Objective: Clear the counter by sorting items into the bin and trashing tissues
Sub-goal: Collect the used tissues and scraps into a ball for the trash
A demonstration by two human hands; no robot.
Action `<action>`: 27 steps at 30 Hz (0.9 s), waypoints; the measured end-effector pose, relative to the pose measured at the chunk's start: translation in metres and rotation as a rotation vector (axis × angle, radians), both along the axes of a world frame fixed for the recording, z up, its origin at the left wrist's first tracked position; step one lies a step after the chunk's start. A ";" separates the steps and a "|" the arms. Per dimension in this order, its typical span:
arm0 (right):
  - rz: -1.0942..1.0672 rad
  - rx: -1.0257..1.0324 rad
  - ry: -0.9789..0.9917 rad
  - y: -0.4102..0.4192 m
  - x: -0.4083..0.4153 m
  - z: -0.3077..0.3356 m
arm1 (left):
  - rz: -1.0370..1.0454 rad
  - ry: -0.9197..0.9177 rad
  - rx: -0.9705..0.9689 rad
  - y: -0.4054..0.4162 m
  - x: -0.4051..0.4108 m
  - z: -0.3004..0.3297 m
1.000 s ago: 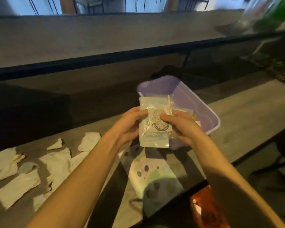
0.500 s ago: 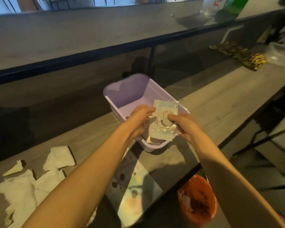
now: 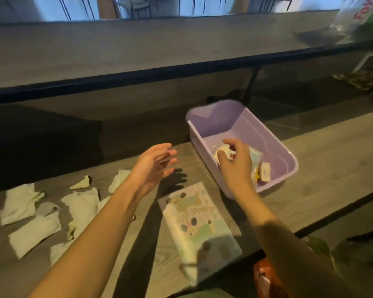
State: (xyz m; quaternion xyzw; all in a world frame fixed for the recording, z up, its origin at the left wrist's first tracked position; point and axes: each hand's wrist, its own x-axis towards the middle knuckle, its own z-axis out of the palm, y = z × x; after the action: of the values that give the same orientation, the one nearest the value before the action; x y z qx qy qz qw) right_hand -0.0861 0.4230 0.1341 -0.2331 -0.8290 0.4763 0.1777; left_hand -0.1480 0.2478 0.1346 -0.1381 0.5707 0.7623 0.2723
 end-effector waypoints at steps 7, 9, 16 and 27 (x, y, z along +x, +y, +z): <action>0.508 0.106 -0.189 -0.098 -0.021 -0.040 | 0.303 -0.071 -0.027 -0.128 0.040 -0.037; 0.629 0.123 -0.353 -0.130 -0.029 -0.062 | 0.376 -0.097 -0.042 -0.165 0.060 -0.047; 0.904 0.360 -0.722 -0.223 -0.041 -0.096 | 0.585 -0.191 -0.074 -0.261 0.116 -0.068; 1.168 0.697 -0.536 -0.314 0.007 -0.134 | 0.621 -0.296 0.010 -0.313 0.150 -0.087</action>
State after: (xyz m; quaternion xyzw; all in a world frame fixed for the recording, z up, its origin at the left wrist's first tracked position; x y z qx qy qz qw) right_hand -0.0790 0.1092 0.0003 0.2085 -0.9366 0.1283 -0.2506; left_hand 0.0016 -0.0651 0.0475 -0.4129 0.4521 0.7833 0.1077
